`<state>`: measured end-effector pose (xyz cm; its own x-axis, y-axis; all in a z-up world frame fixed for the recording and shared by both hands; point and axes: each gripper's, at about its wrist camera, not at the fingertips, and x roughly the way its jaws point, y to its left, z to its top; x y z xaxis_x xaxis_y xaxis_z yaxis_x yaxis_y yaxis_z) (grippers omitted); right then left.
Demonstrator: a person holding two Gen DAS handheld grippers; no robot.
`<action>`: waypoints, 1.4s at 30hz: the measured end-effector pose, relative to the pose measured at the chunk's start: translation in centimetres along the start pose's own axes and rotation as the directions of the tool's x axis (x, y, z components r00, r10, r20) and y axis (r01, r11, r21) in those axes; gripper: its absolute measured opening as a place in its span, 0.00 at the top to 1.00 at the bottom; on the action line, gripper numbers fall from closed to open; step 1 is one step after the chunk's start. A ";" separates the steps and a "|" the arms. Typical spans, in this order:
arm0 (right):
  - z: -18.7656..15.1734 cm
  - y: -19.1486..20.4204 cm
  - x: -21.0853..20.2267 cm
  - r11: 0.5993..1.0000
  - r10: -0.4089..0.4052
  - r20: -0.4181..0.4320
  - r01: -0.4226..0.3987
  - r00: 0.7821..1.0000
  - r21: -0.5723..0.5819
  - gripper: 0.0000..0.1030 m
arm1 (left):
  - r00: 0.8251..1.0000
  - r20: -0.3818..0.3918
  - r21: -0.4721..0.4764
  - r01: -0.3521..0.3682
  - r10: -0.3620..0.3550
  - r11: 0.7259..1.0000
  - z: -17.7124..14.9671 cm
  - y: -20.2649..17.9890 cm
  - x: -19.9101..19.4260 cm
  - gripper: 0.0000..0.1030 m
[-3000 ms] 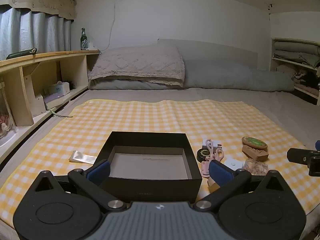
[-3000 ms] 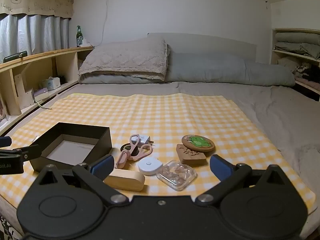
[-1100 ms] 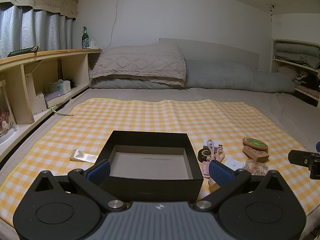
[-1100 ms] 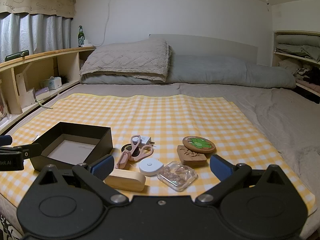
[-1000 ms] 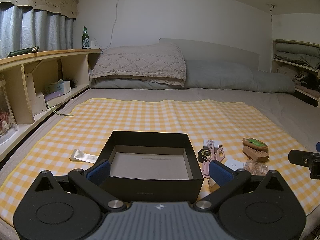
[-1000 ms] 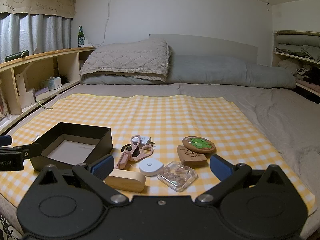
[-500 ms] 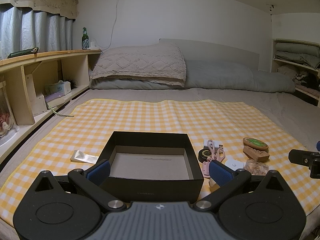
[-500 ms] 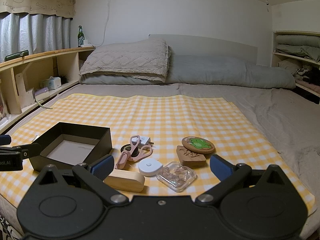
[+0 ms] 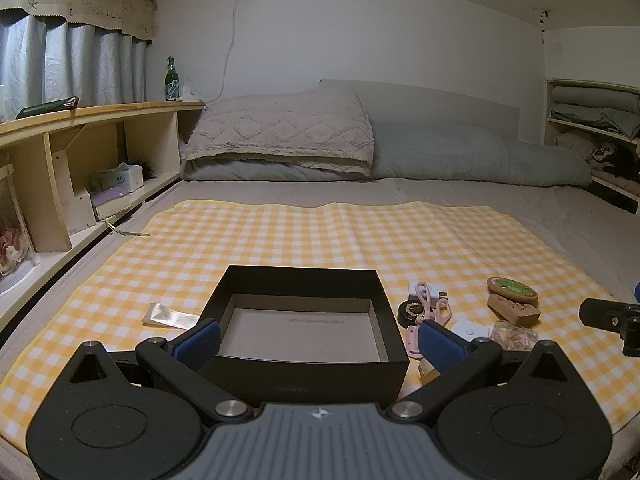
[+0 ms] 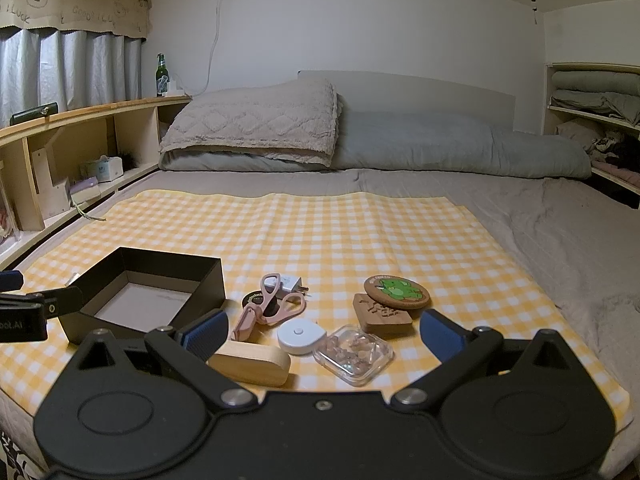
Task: Organize rigid objects
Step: 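Grasp the light wooden oval case with the right gripper and lift it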
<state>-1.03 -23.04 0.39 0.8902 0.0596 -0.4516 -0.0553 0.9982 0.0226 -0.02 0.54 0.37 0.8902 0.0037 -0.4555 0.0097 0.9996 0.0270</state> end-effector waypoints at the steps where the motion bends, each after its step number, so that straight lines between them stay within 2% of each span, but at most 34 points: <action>1: 0.0 0.0 0.0 1.000 0.000 0.001 0.000 1.000 0.001 0.00 | 1.000 0.000 0.000 0.000 0.000 1.000 0.0 0.0 0.0 0.00; 9: 0.6 0.2 0.0 1.000 -0.001 0.013 0.001 1.000 0.009 0.00 | 1.000 0.015 0.009 -0.005 0.005 1.000 0.5 0.3 0.0 0.00; 15: 1.6 1.1 0.7 0.999 -0.014 0.030 0.013 0.999 0.043 0.00 | 0.997 0.055 0.008 -0.052 0.051 0.999 1.7 2.2 0.2 0.00; 21: 1.7 2.6 2.4 0.998 -0.010 0.005 0.009 1.000 0.061 0.00 | 0.993 0.043 0.059 -0.116 0.114 0.991 2.8 4.4 2.0 0.00; 24: 1.3 3.6 3.9 0.997 -0.012 -0.035 0.014 0.999 0.077 0.00 | 0.992 -0.007 0.085 -0.123 0.124 0.989 3.4 5.8 3.6 0.00; 29: 0.2 5.3 6.7 0.997 -0.016 -0.113 0.024 0.993 0.076 0.00 | 0.985 -0.090 0.062 -0.143 0.148 0.988 3.6 8.6 6.8 0.00; 33: -0.9 6.4 9.0 0.997 -0.021 -0.175 0.034 0.984 0.073 0.00 | 0.975 -0.168 -0.009 -0.148 0.144 0.989 2.6 10.3 9.1 0.00; 36: -1.6 7.0 10.5 0.998 -0.021 -0.208 0.034 0.978 0.057 0.00 | 0.972 -0.204 -0.062 -0.135 0.120 0.989 1.8 11.4 10.2 0.05; 42: -2.5 8.1 12.7 0.998 -0.037 -0.245 0.046 0.969 0.031 0.01 | 0.969 -0.242 -0.070 -0.074 0.055 0.995 0.5 11.7 11.7 0.32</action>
<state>8.72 -14.16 -7.45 0.7534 0.0191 -0.6573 0.0001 0.9996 0.0292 10.68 12.28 -4.21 0.7527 0.0658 -0.6551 -0.0887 0.9961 -0.0020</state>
